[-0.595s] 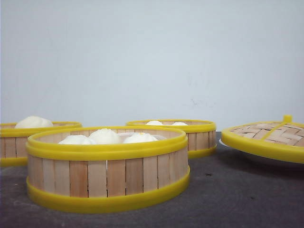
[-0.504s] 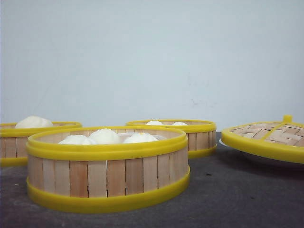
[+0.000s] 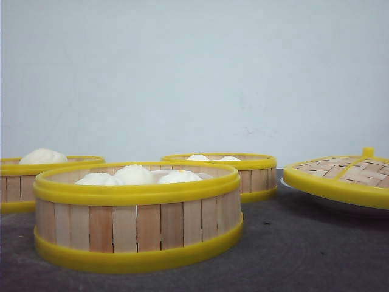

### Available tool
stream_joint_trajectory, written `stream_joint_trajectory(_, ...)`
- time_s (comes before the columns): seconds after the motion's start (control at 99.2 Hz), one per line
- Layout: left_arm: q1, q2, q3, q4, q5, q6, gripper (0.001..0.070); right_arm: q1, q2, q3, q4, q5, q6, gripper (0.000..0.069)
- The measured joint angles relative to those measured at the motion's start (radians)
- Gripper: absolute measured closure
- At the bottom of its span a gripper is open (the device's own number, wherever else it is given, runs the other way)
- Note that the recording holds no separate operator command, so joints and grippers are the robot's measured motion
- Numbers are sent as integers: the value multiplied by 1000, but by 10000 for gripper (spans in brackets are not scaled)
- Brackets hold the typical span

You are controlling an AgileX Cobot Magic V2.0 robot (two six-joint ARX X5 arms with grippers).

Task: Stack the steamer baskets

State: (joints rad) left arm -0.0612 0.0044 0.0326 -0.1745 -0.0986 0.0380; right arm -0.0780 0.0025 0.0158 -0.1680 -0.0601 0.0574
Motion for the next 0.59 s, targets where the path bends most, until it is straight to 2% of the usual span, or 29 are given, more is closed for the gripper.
stream_joint_trajectory(0.111,0,0,0,18,0,-19,680,0,0,0,0,0,1,683)
stream_joint_trajectory(0.292,0,0,0,22,0,-136,680,0,0,0,2,-51,68,683)
stream_joint_trajectory(0.595,0,0,0,37,0,-194,680,0,0,0,21,-53,145,683)
